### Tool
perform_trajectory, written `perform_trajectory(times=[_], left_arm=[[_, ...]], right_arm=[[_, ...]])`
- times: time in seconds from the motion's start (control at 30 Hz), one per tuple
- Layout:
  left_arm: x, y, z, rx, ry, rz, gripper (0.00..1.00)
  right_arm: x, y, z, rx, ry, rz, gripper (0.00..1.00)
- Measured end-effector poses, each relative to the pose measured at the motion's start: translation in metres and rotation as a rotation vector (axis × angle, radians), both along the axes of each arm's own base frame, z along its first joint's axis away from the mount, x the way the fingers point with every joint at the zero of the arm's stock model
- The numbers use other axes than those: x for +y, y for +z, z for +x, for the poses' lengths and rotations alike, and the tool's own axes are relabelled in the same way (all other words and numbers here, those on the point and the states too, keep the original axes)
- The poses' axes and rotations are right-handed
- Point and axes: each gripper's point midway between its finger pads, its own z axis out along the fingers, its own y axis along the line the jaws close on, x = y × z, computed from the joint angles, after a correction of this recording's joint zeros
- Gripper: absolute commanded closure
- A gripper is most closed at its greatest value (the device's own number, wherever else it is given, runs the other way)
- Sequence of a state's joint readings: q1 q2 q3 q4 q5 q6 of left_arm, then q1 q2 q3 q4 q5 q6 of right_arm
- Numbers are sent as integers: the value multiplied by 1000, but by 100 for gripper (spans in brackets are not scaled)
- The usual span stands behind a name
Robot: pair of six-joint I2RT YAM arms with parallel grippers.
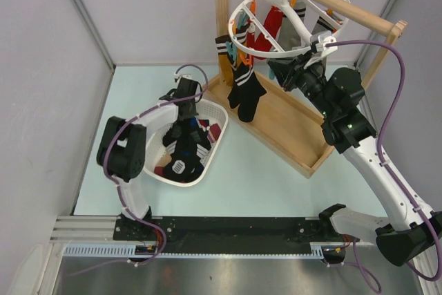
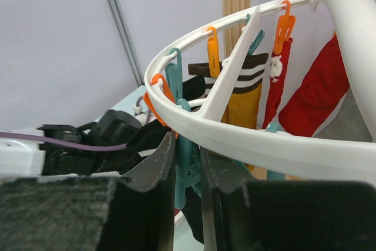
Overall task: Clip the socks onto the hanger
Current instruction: Pick up the sock from the bin.
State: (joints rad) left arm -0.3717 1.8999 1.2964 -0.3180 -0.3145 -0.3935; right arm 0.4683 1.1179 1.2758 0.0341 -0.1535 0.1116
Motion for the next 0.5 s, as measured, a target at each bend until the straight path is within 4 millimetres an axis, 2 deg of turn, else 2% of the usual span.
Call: perform_trajectory(times=[0.27,0.37,0.5], left_arm=[[10,100,-15,-207,-10,-49,100],[11,121,-22,-257,-25,-67,100],[9,136,-43,-303,-96,-68,100]], right_arm=[[0,0,0,0,0,0,100],[0,0,0,0,0,0,100],[0,0,0,0,-1,0,100]])
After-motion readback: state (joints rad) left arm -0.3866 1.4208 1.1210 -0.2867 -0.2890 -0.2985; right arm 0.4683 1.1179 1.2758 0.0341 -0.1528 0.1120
